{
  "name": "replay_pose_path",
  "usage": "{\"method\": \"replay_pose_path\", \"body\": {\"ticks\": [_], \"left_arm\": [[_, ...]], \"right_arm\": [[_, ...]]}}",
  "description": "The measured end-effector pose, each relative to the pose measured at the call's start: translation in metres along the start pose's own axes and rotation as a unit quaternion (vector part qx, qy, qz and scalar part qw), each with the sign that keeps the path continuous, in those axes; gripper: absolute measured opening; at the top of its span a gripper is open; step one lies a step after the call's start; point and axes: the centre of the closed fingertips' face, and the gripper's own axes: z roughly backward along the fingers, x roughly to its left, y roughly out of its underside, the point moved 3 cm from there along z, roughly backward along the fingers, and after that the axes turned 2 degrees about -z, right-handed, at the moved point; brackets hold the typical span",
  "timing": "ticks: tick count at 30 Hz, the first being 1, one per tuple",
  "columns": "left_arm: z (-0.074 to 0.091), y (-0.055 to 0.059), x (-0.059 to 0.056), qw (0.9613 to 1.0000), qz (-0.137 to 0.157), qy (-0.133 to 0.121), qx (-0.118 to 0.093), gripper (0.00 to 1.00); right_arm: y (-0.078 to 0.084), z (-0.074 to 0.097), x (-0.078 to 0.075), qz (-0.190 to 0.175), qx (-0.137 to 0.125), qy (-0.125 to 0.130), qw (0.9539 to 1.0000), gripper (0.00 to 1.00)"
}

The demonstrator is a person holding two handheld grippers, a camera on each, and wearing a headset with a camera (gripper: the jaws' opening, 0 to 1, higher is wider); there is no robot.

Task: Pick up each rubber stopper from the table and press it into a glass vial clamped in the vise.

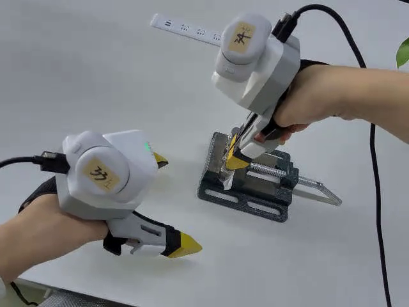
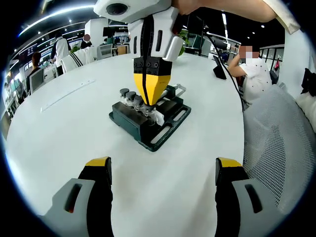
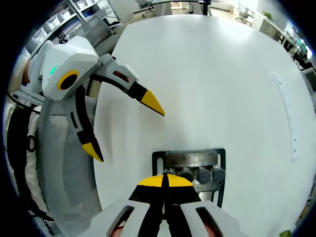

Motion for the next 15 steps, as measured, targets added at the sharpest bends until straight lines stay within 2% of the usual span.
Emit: {"method": "replay_pose_path", "body": {"ticks": [11,12,13,15], "left_arm": [[0.002,-0.001,0.002,1.0,-0.001,-0.005,-0.002,0.85],[0.002,-0.001,0.002,1.0,0.0,-0.004,-0.002,0.85],[0.002,-0.001,0.002,1.0,0.0,-0.005,-0.002,0.85],[0.002,-0.001,0.001,1.0,0.0,-0.005,-0.003,0.85]], "right_arm": [[0.003,0.001,-0.004,-0.002,-0.023,-0.011,0.9997,0.0],[0.004,0.001,-0.003,-0.002,-0.023,-0.012,0.9997,0.0],[0.008,0.003,-0.002,-0.001,-0.011,-0.015,0.9998,0.0],[0.013,0.004,-0.001,0.006,-0.012,-0.01,0.9999,0.0]]}}
